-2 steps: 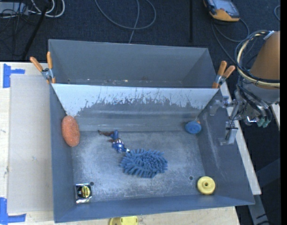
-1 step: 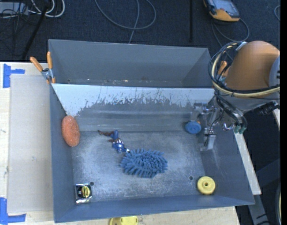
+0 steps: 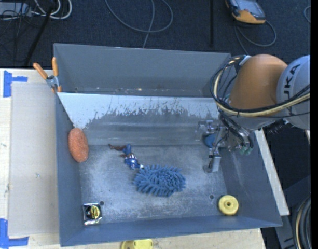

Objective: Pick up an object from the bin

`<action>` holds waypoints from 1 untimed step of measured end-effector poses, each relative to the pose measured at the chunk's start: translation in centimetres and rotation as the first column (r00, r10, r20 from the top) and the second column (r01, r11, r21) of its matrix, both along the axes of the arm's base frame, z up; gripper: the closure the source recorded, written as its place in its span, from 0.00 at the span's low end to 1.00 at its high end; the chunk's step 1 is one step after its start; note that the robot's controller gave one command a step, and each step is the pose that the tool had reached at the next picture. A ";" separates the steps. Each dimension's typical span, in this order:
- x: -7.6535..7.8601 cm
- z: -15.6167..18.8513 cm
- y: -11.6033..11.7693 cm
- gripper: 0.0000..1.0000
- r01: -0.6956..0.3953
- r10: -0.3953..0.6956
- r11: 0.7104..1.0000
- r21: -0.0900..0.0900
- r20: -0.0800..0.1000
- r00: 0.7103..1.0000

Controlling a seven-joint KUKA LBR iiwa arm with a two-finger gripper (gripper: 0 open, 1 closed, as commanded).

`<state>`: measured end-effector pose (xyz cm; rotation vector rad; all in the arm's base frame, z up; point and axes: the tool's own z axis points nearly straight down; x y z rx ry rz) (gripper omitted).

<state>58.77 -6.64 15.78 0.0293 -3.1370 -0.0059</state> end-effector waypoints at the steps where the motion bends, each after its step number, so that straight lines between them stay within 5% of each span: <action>1: 0.4 -2.7 1.0 0.00 -0.048 0.048 0.999 -0.005 0.011 0.999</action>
Offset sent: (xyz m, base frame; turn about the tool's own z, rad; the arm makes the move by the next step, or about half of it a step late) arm -0.0129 0.0436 -0.0792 -0.0647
